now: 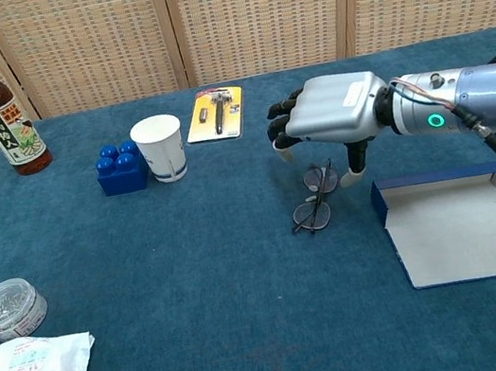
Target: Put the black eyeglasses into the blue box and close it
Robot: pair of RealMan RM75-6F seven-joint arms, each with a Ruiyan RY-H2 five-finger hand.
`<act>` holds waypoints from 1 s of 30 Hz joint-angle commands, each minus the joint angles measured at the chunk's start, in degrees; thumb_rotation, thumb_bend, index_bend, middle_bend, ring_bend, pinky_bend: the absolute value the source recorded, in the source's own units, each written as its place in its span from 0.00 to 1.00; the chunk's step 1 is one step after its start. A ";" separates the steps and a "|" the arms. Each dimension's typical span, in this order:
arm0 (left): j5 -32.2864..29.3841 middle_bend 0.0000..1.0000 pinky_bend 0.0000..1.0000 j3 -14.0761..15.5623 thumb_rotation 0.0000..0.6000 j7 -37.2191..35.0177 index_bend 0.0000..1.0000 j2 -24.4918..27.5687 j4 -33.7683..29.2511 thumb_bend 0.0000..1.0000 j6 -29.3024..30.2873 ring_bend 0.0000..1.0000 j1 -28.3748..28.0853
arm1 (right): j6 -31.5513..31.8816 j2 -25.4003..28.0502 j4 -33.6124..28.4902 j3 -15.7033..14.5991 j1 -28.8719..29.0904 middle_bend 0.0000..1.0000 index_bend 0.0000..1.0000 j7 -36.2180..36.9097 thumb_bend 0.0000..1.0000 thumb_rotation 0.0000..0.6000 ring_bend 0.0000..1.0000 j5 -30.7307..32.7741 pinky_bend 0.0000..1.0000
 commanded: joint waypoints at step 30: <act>0.38 0.00 0.00 0.19 1.00 -1.29 0.00 0.39 0.23 0.00 -0.01 0.00 0.13 | -1.70 -2.65 0.05 -0.54 0.43 0.19 0.47 -0.84 0.41 1.00 0.08 2.45 0.18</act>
